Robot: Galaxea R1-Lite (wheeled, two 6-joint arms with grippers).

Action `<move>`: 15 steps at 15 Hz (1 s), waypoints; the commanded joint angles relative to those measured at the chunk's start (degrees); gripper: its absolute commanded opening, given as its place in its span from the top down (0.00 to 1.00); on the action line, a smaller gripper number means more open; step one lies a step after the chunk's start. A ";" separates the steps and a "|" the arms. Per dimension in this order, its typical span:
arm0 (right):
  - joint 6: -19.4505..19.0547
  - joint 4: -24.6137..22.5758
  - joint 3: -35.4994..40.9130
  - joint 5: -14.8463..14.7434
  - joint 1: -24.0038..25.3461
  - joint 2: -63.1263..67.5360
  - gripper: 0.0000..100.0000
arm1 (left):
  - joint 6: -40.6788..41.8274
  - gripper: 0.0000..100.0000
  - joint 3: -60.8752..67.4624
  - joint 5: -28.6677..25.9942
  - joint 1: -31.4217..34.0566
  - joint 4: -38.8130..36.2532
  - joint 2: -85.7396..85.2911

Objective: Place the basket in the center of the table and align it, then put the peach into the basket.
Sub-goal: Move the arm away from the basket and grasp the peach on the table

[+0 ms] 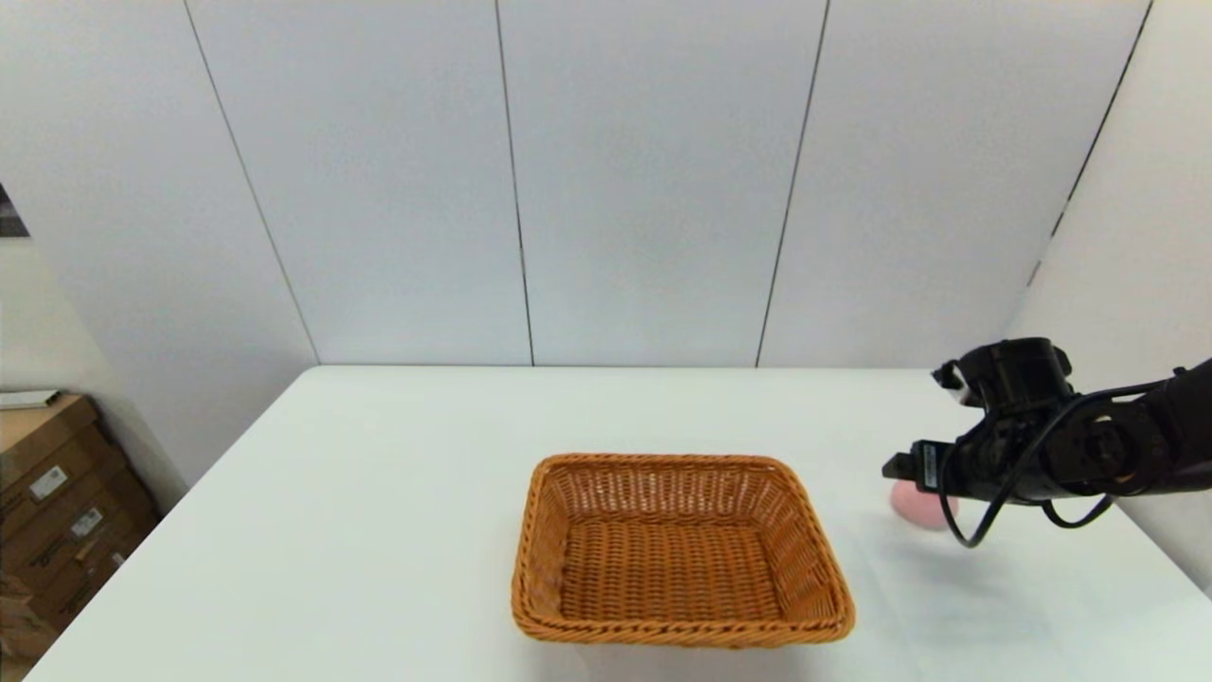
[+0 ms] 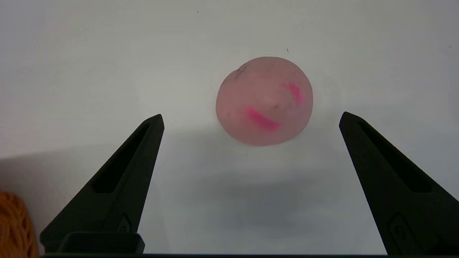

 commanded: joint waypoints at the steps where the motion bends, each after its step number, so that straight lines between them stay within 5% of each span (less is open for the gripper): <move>1: 0.07 -0.19 -1.21 -0.05 -1.39 3.85 0.00 | -0.04 0.00 -0.09 -0.02 0.01 0.08 -0.01; 4: 0.07 -0.28 -1.30 -0.05 -1.47 5.87 0.00 | -0.04 0.00 0.00 0.07 0.01 0.08 -0.01; 5: 0.07 -0.28 -1.39 -0.05 -1.47 6.05 1.00 | -0.04 0.00 0.00 -0.02 0.01 0.08 -0.01; 15: 0.86 -1.07 -2.09 -0.05 -1.82 5.78 1.00 | -0.04 0.00 -0.09 -0.02 0.01 0.08 -0.01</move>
